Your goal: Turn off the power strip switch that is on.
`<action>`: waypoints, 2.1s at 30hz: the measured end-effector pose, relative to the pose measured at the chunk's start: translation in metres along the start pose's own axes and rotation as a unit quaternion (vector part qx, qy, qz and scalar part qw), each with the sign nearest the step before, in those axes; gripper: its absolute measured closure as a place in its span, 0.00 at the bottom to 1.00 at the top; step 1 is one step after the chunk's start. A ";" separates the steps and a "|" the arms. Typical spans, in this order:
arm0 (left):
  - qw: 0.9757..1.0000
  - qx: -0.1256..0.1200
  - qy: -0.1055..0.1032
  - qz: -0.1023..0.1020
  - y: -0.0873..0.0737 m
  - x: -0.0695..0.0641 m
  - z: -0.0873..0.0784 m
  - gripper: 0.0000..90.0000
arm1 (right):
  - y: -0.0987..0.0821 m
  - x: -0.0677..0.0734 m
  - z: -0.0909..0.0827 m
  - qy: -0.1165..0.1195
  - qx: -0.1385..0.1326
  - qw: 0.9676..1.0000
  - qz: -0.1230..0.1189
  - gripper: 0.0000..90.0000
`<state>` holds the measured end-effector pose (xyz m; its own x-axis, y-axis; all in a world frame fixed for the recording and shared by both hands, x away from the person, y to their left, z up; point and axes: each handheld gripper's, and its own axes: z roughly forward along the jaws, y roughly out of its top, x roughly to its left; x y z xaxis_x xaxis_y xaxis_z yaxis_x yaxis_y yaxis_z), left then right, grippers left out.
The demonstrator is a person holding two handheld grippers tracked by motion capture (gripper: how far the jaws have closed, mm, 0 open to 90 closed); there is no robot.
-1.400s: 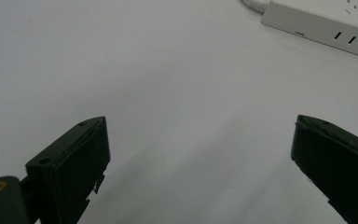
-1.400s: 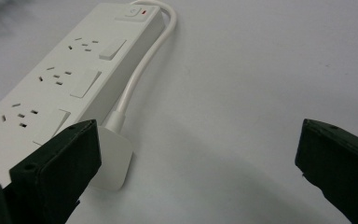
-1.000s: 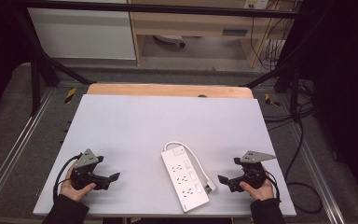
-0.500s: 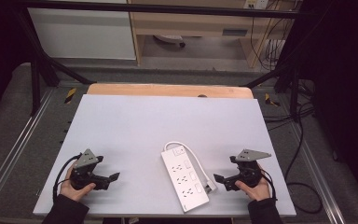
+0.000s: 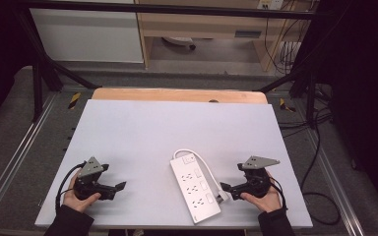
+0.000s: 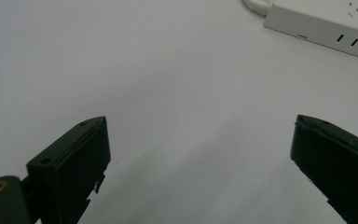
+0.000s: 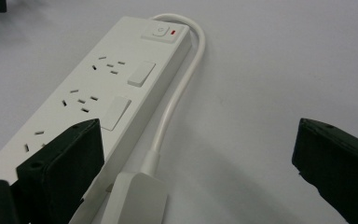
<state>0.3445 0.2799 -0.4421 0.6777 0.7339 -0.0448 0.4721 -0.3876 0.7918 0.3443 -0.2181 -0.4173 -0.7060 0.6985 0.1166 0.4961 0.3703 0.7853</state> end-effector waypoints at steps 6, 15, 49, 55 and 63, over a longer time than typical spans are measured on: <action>1.000 0.000 0.000 0.001 0.000 0.000 0.000 0.05 | 0.002 0.002 0.002 0.000 -0.003 1.000 -0.001 0.11; 1.000 0.000 0.002 0.001 0.000 0.000 0.000 0.05 | 0.007 0.007 0.002 0.004 -0.010 1.000 -0.005 0.27; 1.000 -0.001 0.006 0.001 0.001 0.000 -0.002 0.05 | 0.021 0.020 0.010 0.018 -0.019 1.000 -0.007 0.78; 1.000 0.000 0.006 0.002 0.001 0.000 -0.001 0.05 | 0.024 0.022 0.011 0.020 -0.020 1.000 -0.008 0.83; 1.000 -0.001 0.006 0.001 0.001 0.000 -0.002 0.05 | 0.029 0.025 0.015 0.025 -0.017 0.999 -0.013 0.89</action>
<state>0.3435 0.2805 -0.4403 0.6720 0.7397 -0.0349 0.4689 -0.3886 0.7932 0.3488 -0.1810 -0.4009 -0.7437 0.6566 0.1258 0.4598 0.3659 0.8091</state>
